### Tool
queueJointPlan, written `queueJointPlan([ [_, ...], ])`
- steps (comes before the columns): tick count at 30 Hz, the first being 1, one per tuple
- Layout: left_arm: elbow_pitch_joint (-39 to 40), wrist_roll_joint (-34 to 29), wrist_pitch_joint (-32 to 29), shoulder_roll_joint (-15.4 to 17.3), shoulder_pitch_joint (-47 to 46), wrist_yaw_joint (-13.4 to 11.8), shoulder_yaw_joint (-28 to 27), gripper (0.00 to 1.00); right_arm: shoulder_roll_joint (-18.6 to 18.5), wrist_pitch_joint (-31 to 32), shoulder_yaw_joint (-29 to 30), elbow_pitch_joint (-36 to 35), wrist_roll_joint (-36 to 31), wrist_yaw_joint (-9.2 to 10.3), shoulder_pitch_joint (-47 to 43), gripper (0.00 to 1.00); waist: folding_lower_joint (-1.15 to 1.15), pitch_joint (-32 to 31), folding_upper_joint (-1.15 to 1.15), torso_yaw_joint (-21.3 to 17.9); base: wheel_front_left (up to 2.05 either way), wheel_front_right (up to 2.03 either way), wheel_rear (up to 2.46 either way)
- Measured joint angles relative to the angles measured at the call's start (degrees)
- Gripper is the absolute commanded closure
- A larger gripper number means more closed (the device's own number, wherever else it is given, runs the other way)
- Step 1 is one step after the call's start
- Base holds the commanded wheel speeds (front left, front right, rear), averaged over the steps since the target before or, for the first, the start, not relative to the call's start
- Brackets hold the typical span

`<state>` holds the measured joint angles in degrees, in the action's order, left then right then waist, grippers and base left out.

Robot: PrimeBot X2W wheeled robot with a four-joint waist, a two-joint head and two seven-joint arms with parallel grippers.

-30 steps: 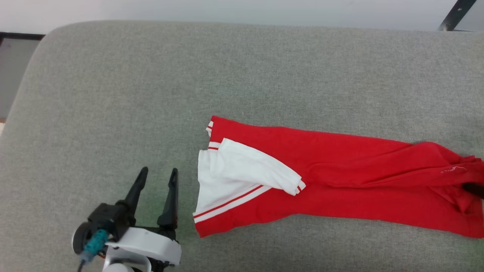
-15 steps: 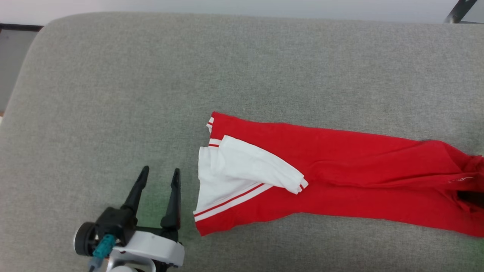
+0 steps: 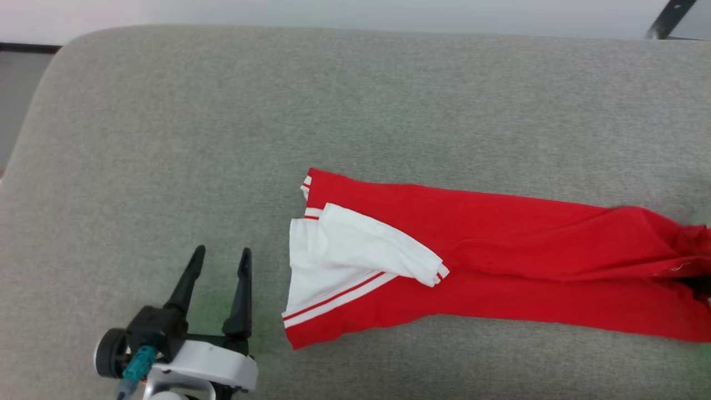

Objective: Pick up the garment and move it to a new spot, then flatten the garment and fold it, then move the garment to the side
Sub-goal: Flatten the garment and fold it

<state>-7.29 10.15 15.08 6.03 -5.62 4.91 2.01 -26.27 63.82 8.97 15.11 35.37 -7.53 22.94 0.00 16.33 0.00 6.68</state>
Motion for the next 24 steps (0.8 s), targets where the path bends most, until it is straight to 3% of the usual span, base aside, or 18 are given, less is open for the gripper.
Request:
queueJointPlan([
  [11, 1.5, -1.6, 0.0, -0.1, 0.4, 1.4, -3.3, 0.0, -1.7, -4.2, 3.8, 0.3, -1.2, 0.0, 2.1, 1.0, 0.0, 0.2, 0.0, -3.3, 0.0, 0.0, 0.0],
  [19, 1.7, -2.1, 0.0, 0.2, 0.3, 1.9, -4.5, 0.0, -7.3, -7.9, 8.5, 1.5, -5.6, 0.0, 2.0, 1.0, 0.0, 1.6, 0.0, -4.9, 0.0, 0.0, 0.0],
  [24, 1.1, -2.2, 0.0, 0.0, 0.4, 2.2, -5.0, 0.0, -7.2, -8.4, 5.7, -1.4, -3.1, 0.0, 2.0, 1.0, 0.0, 0.8, 0.0, -5.5, 0.0, 0.0, 0.0],
])
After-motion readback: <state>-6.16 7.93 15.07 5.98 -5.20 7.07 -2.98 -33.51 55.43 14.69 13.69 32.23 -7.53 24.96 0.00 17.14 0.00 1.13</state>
